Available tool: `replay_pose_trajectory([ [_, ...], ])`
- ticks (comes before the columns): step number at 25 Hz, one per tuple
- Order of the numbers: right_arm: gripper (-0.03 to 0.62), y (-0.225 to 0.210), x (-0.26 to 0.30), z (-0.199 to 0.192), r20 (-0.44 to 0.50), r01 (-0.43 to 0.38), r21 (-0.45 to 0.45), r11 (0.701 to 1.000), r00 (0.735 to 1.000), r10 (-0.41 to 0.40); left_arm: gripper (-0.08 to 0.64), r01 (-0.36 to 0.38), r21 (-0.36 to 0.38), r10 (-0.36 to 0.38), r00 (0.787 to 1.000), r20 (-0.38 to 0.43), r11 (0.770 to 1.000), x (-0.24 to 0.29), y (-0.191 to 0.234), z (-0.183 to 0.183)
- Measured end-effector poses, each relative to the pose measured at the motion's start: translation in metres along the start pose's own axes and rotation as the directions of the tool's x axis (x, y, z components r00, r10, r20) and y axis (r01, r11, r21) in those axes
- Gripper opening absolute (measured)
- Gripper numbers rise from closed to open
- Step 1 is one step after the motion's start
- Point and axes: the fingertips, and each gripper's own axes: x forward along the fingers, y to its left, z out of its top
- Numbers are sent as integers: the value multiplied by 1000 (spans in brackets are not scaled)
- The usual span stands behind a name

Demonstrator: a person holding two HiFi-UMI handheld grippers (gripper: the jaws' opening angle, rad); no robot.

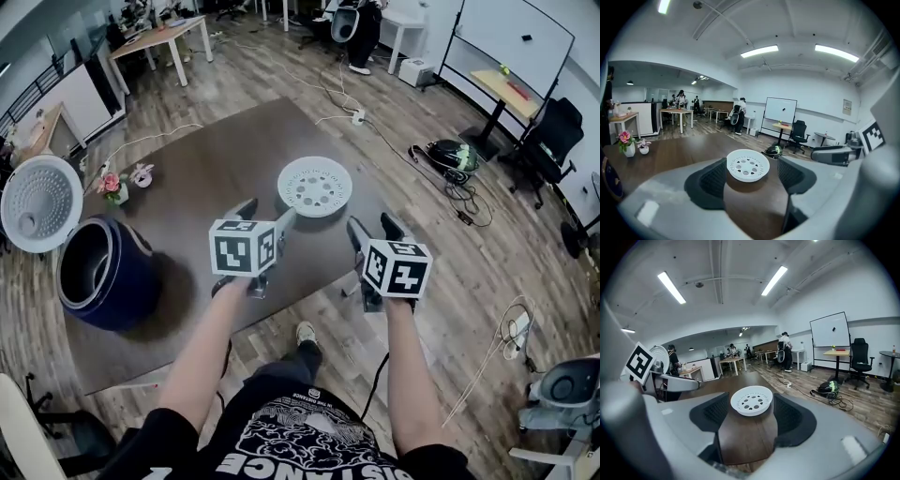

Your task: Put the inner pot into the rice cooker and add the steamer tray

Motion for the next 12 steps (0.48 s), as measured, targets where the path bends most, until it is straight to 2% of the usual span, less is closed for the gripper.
replay_pose_trajectory([
  [6, 298, -38, 47, 5, -33, 8, 20, 1000, 999, -7, 336, 3, -42, -5, 999, -49, 999, 60, 11, -5],
  [12, 298, -51, 113, 11, -101, -22, 2, 1000, 995, 22, 336, -26, -109, 16, 996, -92, 994, 111, 45, -12],
])
